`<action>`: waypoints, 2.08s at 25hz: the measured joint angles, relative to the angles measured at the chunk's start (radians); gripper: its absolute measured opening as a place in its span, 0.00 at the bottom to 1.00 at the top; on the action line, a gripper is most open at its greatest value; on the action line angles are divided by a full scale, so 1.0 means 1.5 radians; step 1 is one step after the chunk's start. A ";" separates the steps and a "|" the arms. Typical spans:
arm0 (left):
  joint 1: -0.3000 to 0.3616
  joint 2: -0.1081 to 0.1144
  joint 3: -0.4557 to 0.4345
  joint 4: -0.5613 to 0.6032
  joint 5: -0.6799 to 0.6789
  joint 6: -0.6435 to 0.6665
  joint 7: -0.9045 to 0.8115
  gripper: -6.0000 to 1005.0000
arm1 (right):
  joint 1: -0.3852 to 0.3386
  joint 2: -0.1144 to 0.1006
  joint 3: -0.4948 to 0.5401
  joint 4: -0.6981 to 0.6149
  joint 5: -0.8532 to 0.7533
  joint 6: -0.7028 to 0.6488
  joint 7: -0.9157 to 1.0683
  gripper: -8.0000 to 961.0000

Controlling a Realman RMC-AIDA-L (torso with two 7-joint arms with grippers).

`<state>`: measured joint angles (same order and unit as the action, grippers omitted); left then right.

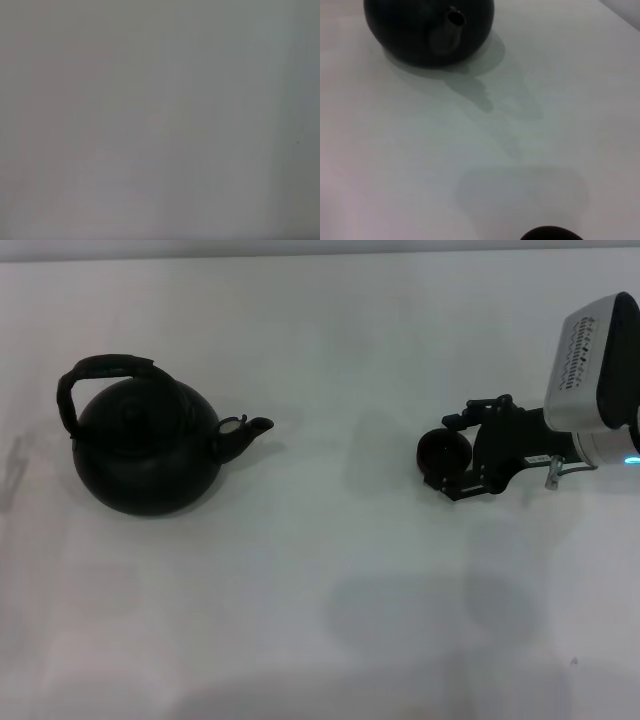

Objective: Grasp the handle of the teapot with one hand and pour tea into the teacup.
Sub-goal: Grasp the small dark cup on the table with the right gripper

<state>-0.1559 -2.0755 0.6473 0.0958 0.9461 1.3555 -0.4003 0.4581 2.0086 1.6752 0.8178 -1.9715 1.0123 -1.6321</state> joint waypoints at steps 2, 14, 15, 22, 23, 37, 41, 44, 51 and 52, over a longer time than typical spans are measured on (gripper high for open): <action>0.000 0.000 0.000 0.000 0.000 0.000 0.000 0.77 | -0.001 0.000 -0.003 0.000 -0.001 -0.008 0.000 0.89; -0.002 0.000 0.000 0.001 -0.001 0.000 0.000 0.77 | 0.001 0.001 -0.005 -0.008 -0.001 -0.011 0.000 0.89; -0.002 0.000 0.000 0.000 -0.001 0.000 0.000 0.77 | 0.001 0.001 -0.005 -0.008 -0.001 -0.011 0.000 0.89; -0.001 0.000 0.000 -0.002 -0.001 0.000 0.000 0.77 | 0.002 0.001 -0.005 -0.008 -0.001 -0.007 -0.004 0.79; -0.001 0.000 0.000 -0.002 -0.001 0.000 0.000 0.77 | 0.002 0.001 -0.005 -0.008 -0.001 -0.007 -0.005 0.79; -0.001 -0.001 0.000 -0.003 0.001 -0.006 0.000 0.77 | 0.000 -0.003 0.014 0.035 0.002 0.066 0.018 0.75; -0.001 -0.001 0.000 -0.002 0.002 -0.007 0.000 0.77 | -0.001 -0.003 0.019 0.071 0.001 0.095 0.058 0.76; -0.002 -0.001 0.000 -0.002 0.002 -0.007 0.000 0.77 | 0.004 -0.002 0.016 0.089 0.000 0.103 0.085 0.76; -0.006 -0.001 0.000 -0.002 0.002 -0.007 0.000 0.77 | 0.023 0.004 -0.019 0.096 0.007 0.100 0.106 0.76; -0.006 -0.001 0.000 -0.002 0.002 -0.007 0.000 0.77 | 0.027 0.005 -0.028 0.095 0.007 0.094 0.111 0.76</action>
<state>-0.1650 -2.0770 0.6473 0.0934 0.9498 1.3451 -0.4004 0.4986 2.0156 1.6325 0.9604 -1.9604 1.1532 -1.4652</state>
